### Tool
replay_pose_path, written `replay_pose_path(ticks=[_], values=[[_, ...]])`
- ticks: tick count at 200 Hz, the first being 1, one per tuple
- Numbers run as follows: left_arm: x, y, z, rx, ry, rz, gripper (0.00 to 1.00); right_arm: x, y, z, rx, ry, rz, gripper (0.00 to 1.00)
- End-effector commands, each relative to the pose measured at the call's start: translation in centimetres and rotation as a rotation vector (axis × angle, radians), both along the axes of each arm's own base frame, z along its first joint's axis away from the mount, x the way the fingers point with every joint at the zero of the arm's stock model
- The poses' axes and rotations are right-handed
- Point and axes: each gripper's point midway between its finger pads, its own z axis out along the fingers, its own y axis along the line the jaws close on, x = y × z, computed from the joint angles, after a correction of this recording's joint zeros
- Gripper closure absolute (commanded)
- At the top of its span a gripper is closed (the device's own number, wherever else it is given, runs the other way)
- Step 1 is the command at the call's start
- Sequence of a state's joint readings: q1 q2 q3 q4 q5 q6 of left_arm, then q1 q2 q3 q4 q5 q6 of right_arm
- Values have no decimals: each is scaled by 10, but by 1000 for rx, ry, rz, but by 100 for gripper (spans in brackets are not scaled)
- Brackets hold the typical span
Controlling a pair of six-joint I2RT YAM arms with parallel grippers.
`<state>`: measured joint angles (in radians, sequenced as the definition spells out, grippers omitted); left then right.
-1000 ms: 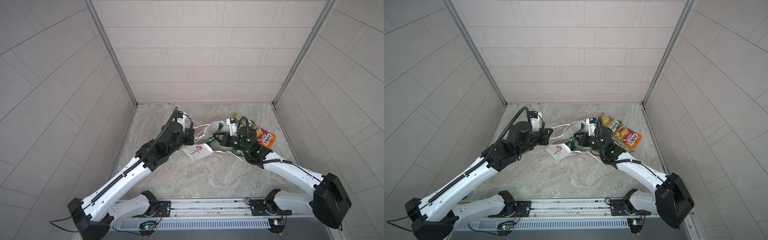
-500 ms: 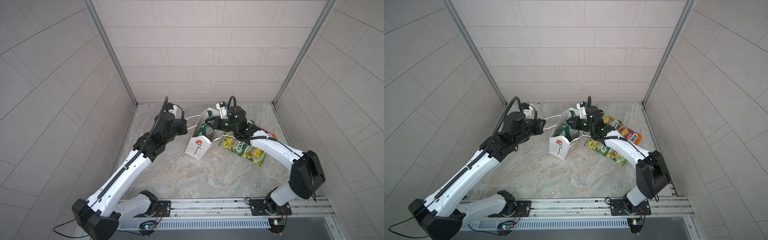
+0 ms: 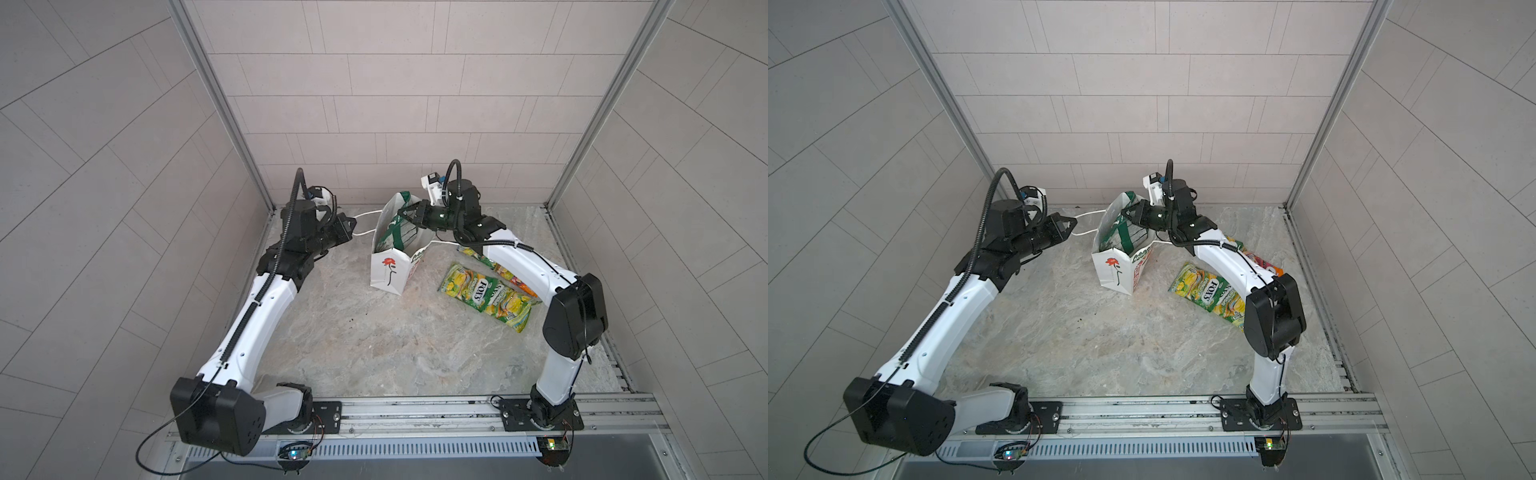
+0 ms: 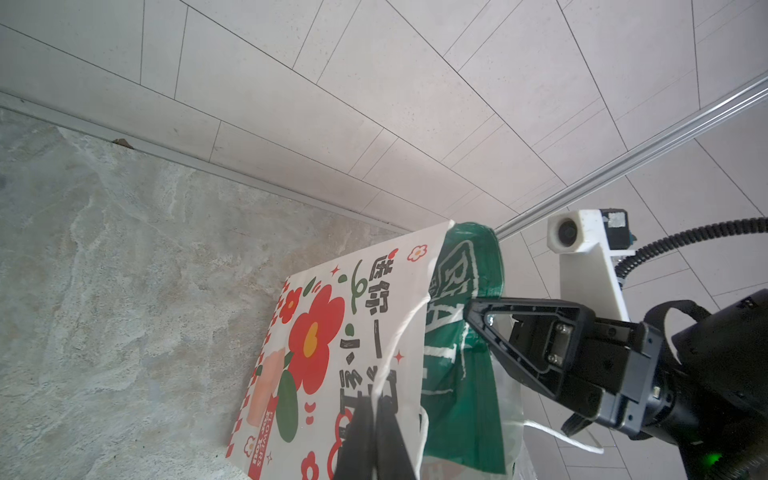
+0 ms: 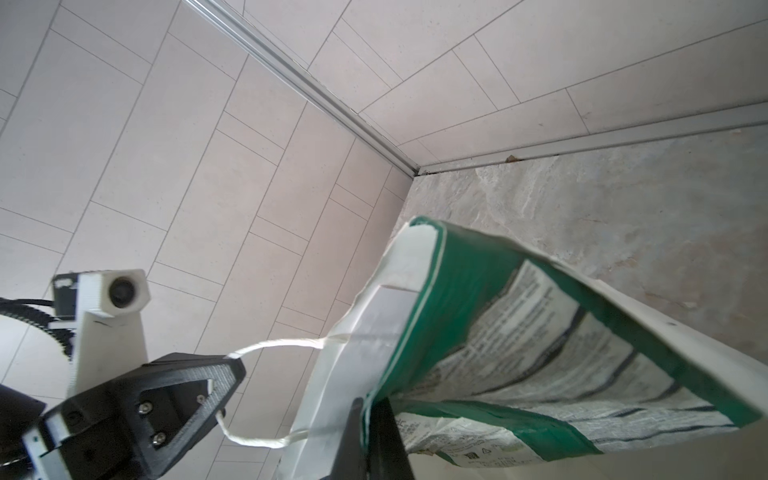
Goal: Take the snacks out of the paper bag
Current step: 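Lift the crisps bag out with the right gripper while the left gripper releases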
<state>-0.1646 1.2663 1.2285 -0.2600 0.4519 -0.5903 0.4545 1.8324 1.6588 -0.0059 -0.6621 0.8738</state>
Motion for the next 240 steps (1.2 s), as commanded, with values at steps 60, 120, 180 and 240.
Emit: replay_pose_path(ticks=[60, 120, 180, 240], values=[[15, 2, 21, -67, -42, -50, 100, 7, 3, 93, 190, -126, 26, 100], [22, 6, 17, -80, -35, -38, 100, 10, 1, 149, 272, -196, 42, 100], [26, 11, 16, -84, -34, -30, 100, 5, -9, 203, 352, -261, 56, 100], [33, 13, 12, -89, -24, -37, 100, -11, -38, 268, 415, -363, 26, 100]])
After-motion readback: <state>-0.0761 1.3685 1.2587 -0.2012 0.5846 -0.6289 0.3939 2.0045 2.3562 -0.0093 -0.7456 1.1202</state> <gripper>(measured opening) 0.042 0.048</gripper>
